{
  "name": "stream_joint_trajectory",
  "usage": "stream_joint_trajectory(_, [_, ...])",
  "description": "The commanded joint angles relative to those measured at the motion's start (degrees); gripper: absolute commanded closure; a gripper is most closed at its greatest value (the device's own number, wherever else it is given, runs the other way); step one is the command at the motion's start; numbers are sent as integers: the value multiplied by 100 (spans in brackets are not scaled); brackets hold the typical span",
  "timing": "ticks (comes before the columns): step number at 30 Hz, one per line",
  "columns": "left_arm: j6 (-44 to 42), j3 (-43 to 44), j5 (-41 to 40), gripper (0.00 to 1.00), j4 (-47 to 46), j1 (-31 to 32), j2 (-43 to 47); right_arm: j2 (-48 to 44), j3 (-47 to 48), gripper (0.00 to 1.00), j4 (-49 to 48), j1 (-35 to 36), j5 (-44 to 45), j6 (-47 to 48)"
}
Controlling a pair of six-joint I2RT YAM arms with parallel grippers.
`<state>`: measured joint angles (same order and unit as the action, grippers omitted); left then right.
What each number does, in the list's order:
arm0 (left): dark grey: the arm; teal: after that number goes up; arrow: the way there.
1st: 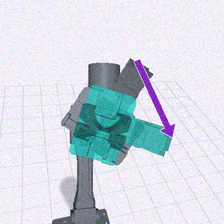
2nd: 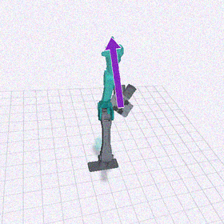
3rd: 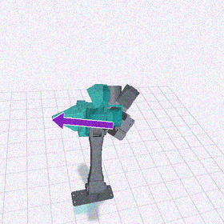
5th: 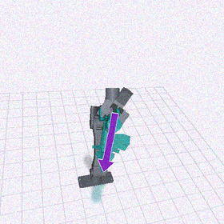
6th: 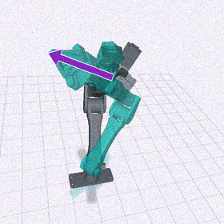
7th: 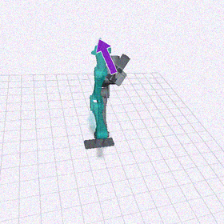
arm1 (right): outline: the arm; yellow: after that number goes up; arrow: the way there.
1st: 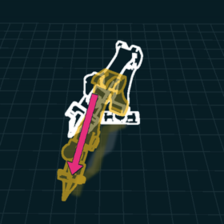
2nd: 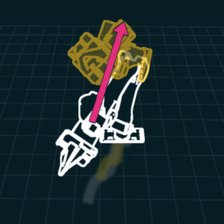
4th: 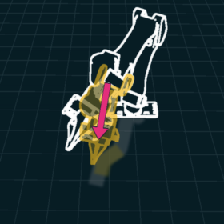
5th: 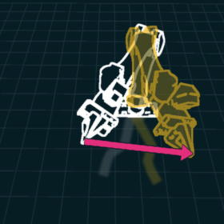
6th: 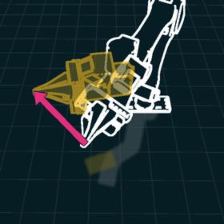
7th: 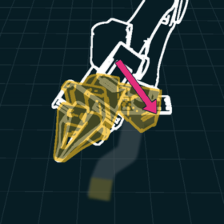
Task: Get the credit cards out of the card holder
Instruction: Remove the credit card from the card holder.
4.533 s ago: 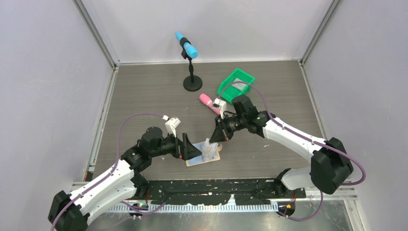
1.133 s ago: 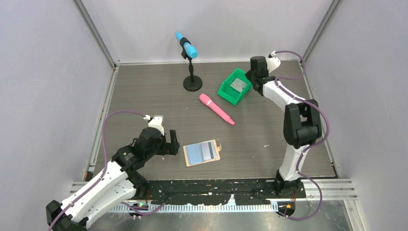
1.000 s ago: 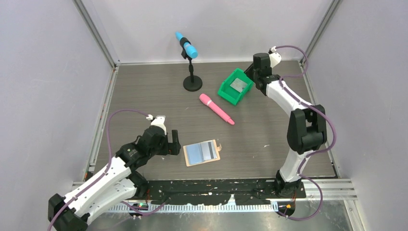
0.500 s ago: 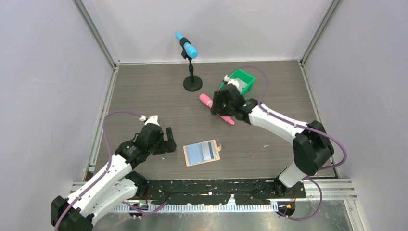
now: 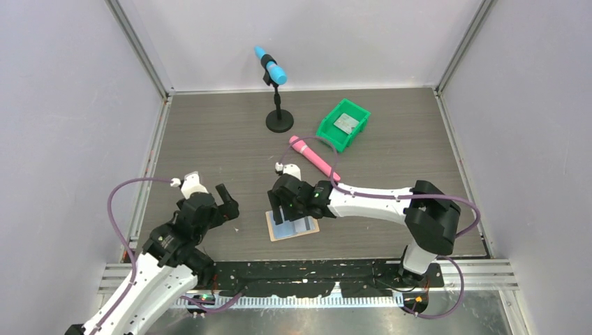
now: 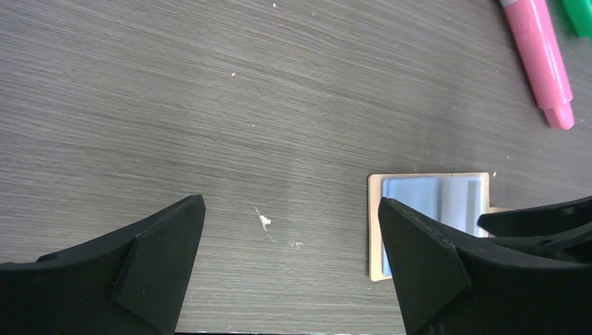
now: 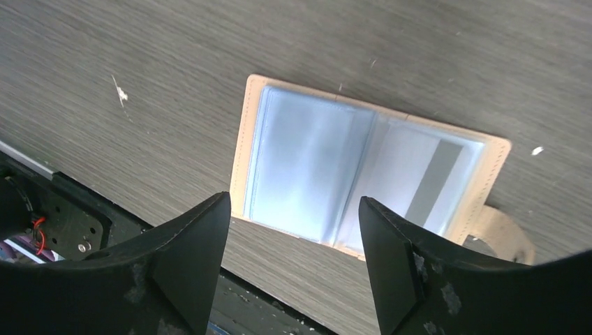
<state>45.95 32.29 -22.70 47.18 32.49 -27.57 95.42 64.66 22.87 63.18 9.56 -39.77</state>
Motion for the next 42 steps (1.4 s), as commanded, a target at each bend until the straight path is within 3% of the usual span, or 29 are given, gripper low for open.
stream_joint_trajectory(1, [221, -223, -309, 1, 130, -24, 497, 112, 71, 24, -42, 213, 120, -241])
stream_joint_trajectory(12, [422, -465, -188, 0, 215, -23, 1298, 692, 461, 21, 225, 473, 504, -347])
stream_joint_trajectory(42, [478, -557, -129, 0, 240, -23, 1465, 1148, 941, 22, 534, 588, 585, -314])
